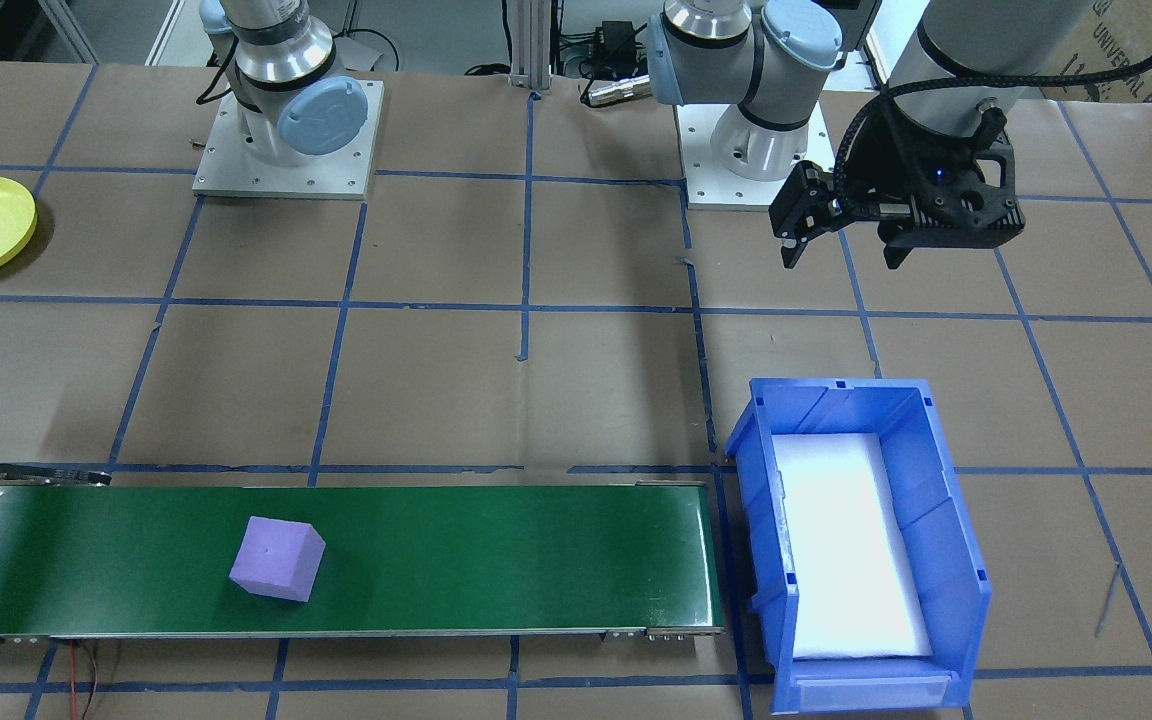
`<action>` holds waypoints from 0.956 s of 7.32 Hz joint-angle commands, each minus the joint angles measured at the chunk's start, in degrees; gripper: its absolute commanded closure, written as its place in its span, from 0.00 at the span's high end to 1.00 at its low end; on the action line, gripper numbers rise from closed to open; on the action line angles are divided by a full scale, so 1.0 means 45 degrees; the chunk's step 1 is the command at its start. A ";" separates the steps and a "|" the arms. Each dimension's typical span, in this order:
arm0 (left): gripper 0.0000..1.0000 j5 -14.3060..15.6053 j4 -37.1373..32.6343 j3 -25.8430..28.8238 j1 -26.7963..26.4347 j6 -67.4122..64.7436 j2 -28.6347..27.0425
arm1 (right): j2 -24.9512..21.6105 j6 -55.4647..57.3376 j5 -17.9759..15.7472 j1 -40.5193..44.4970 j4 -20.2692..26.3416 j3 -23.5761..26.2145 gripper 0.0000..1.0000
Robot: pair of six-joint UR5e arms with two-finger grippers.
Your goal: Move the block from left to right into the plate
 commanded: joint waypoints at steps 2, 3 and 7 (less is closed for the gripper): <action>1.00 -0.0001 -0.0006 -0.0016 -0.0004 0.0035 -0.0002 | -0.0443 -0.3651 -0.0018 -0.4585 0.0199 0.1877 0.19; 1.00 -0.0001 -0.0006 -0.0016 -0.0004 0.0035 -0.0002 | -0.0424 -0.3634 -0.0424 -0.4903 -0.0265 0.2329 0.18; 1.00 0.0018 -0.0025 -0.0016 -0.0023 0.0054 -0.0002 | 0.0983 -0.3634 -0.1244 -0.4984 -0.1598 0.2353 0.72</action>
